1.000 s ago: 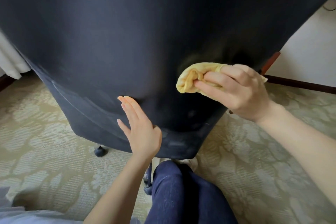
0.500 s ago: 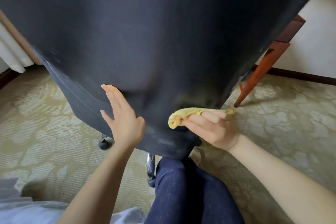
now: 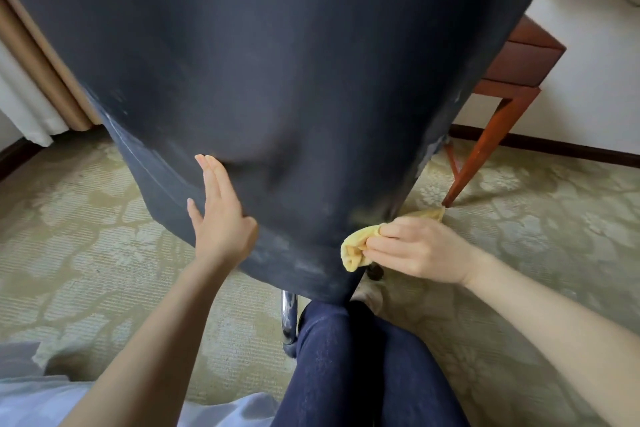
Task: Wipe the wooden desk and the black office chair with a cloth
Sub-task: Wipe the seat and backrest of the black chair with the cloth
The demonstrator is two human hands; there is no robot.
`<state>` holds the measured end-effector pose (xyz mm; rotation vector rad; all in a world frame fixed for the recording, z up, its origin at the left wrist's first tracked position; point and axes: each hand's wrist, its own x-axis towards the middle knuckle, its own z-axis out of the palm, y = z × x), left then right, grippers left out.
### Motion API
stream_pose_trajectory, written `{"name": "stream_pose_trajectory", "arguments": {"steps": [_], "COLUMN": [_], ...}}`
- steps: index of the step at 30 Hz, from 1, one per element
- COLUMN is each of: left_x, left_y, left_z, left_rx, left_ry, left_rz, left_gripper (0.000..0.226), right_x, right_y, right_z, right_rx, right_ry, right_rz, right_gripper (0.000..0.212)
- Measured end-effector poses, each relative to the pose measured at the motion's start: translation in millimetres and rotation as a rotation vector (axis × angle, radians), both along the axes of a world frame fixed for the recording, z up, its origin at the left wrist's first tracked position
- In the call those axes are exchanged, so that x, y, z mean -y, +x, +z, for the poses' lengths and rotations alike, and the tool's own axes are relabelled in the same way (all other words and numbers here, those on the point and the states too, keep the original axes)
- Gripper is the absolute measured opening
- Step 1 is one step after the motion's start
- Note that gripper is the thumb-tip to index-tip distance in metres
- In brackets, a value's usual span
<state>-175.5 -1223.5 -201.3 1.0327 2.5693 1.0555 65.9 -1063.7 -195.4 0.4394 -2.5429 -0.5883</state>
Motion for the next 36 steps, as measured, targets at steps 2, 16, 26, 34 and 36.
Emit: {"name": "stream_pose_trajectory", "arguments": {"steps": [2,16,26,34,36], "left_x": [1.6,15.3,13.7,10.7,10.9], "left_y": [-1.1,28.6,26.1,34.5,36.2], "left_z": [2.3,0.0,-0.5,4.4,4.2], "left_rx": [0.025,0.165,0.214,0.190,0.217], "left_ry": [0.000,0.151,0.154,0.040,0.049], "left_rz": [-0.008,-0.179,-0.250,-0.269,-0.296], "left_gripper": [0.097,0.100,0.096,0.093,0.094], "right_x": [0.7,52.8,58.0,42.4,38.6], "right_y": [1.9,-55.7,-93.7,-38.6,-23.1], "right_z": [23.6,109.7,11.1,-49.3,-49.6], "right_rx": [-0.036,-0.510,-0.401,0.004,0.101], "right_ry": [0.029,0.033,-0.132,-0.185,-0.201], "right_rz": [-0.004,-0.249,-0.246,-0.303,-0.362], "right_gripper": [0.013,0.018,0.011,0.013,0.008]}}
